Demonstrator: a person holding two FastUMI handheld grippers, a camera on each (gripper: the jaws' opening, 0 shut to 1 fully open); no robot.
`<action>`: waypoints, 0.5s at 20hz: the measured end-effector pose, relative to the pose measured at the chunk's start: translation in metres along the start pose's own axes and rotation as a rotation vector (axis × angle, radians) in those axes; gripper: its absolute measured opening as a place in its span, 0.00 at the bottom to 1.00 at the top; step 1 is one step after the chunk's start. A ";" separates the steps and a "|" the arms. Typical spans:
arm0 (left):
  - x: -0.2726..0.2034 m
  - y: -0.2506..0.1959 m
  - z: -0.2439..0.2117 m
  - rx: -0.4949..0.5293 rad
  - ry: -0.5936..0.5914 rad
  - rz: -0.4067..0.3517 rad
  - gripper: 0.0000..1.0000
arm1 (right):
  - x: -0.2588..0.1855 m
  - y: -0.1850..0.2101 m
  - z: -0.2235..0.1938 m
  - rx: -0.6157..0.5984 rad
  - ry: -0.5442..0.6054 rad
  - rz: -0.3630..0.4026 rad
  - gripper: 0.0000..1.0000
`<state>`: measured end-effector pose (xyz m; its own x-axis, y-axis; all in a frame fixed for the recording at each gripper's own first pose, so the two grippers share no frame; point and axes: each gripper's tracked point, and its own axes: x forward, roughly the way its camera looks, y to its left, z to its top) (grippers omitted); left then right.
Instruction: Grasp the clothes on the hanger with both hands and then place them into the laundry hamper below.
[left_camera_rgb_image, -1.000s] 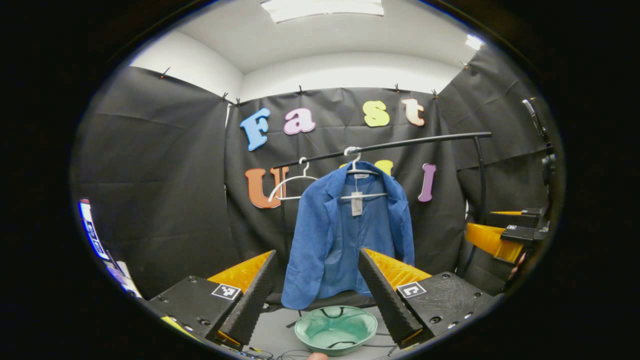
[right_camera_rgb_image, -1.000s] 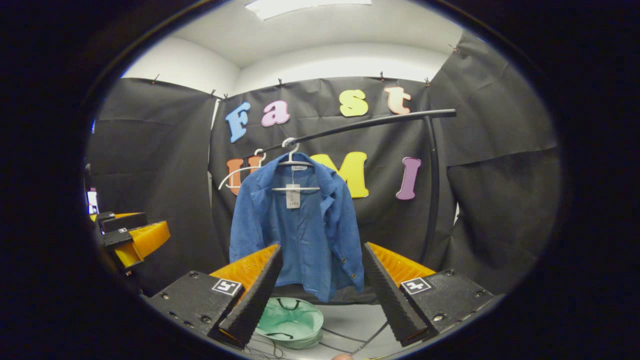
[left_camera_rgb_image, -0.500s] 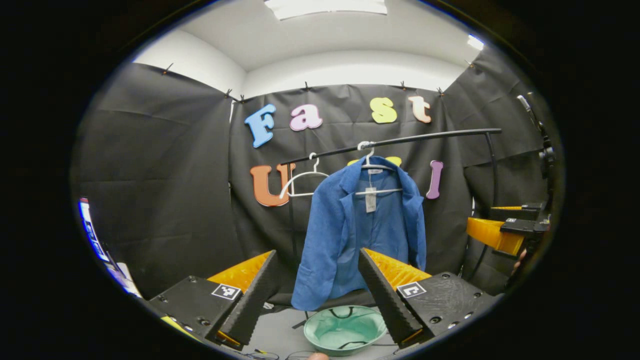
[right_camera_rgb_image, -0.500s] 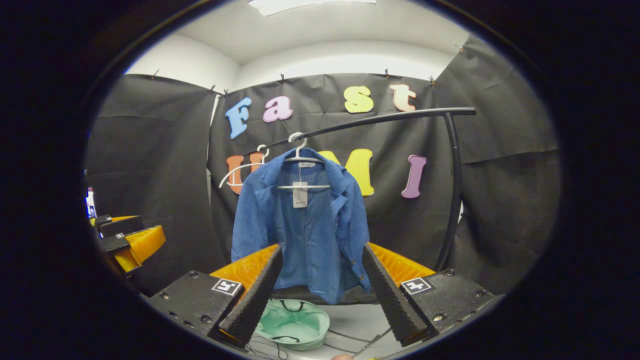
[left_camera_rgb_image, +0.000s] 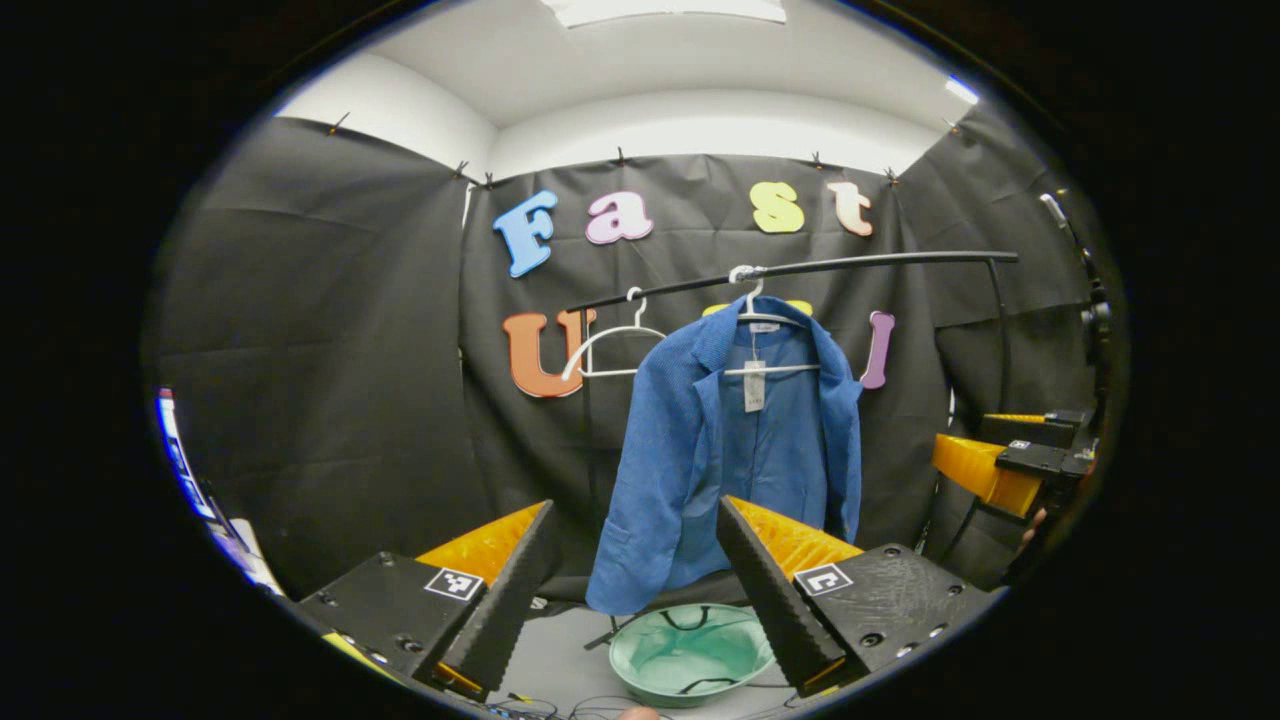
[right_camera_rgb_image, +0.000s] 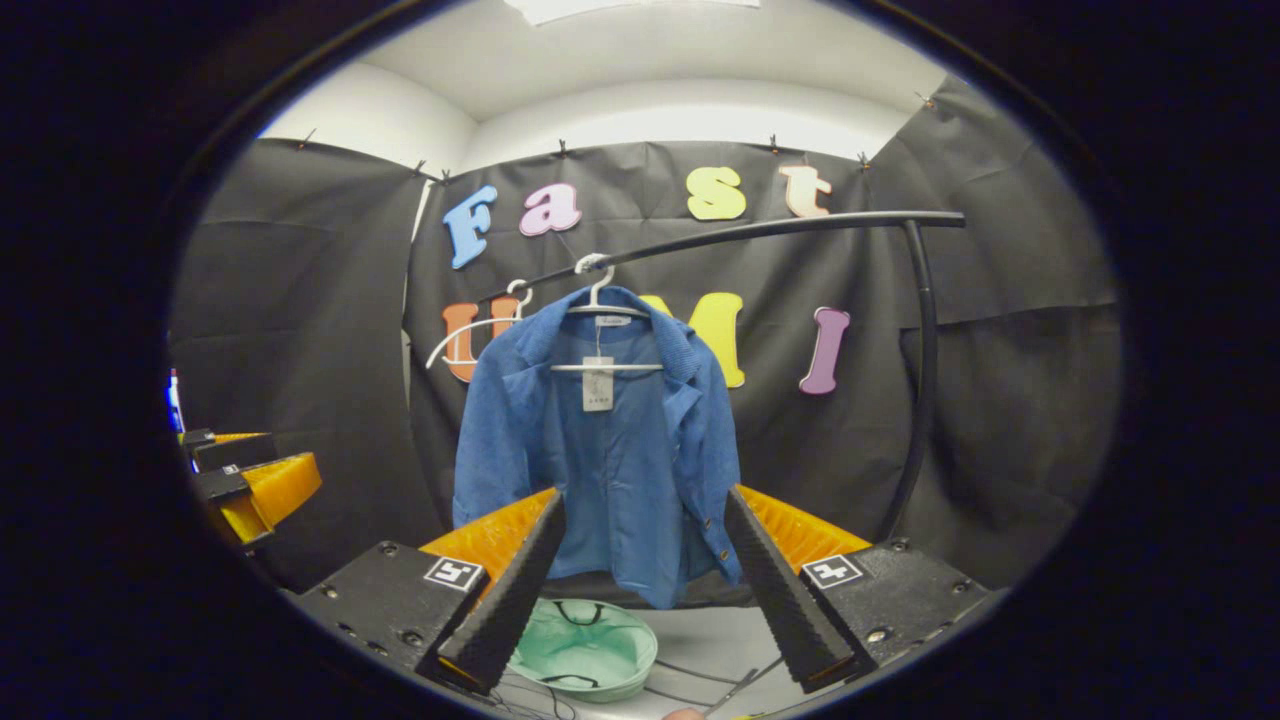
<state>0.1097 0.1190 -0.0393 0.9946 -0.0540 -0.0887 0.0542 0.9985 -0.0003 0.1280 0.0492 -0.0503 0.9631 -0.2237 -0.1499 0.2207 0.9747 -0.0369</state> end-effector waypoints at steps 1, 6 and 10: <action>0.006 -0.002 -0.001 -0.014 0.009 -0.009 0.97 | 0.006 -0.002 0.000 -0.004 -0.001 -0.012 0.99; 0.039 -0.020 0.005 -0.038 0.022 -0.043 0.97 | 0.041 -0.017 0.000 0.005 0.020 -0.038 1.00; 0.079 -0.042 0.009 -0.043 0.009 -0.033 0.92 | 0.091 -0.028 -0.004 0.009 0.027 -0.003 1.00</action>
<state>0.1864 0.0725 -0.0373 0.9914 -0.0875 -0.0972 0.0833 0.9954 -0.0466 0.2087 0.0015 -0.0670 0.9579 -0.2265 -0.1766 0.2250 0.9739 -0.0285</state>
